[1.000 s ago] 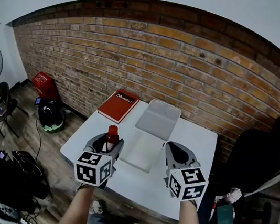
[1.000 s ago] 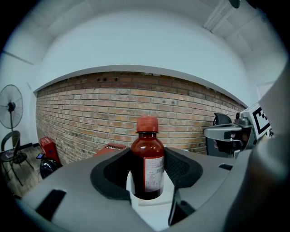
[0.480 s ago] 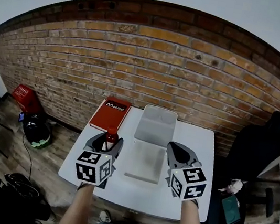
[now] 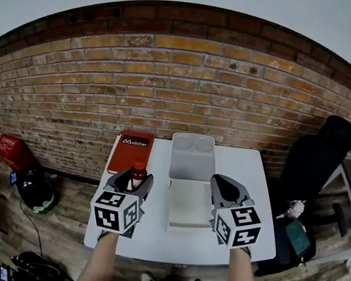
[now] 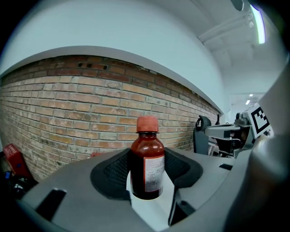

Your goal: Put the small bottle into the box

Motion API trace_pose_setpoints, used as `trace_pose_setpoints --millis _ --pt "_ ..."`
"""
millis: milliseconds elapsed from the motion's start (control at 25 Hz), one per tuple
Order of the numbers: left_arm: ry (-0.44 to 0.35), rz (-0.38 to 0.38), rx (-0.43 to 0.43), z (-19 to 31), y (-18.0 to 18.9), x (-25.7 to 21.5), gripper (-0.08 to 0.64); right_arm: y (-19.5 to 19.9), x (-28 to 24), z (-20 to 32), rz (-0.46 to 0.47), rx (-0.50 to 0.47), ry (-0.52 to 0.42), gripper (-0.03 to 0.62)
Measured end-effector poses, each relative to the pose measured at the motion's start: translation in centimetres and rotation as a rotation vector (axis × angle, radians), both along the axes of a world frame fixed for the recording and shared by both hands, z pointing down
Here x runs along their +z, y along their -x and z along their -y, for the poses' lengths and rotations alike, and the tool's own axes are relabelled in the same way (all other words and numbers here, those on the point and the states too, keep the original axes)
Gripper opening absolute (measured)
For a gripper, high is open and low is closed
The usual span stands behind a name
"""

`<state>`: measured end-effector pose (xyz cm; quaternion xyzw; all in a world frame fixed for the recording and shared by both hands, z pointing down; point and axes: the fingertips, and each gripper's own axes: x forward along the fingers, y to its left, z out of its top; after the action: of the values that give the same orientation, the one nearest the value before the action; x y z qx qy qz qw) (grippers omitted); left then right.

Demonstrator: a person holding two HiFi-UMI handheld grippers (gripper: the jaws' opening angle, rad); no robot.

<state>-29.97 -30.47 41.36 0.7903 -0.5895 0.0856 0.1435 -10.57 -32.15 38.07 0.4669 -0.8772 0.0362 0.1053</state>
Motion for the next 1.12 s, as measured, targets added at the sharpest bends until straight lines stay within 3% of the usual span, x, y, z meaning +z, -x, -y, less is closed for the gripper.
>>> trace_pose_setpoints --millis 520,1120 --pt "0.008 -0.037 0.160 0.4 -1.6 0.8 0.236 -0.8 -0.5 -2.3 -0.031 0.148 -0.006 0.020" --pt "0.003 -0.006 0.114 0.9 -4.5 0.5 0.236 -5.1 -0.4 -0.9 -0.006 0.125 -0.013 0.020"
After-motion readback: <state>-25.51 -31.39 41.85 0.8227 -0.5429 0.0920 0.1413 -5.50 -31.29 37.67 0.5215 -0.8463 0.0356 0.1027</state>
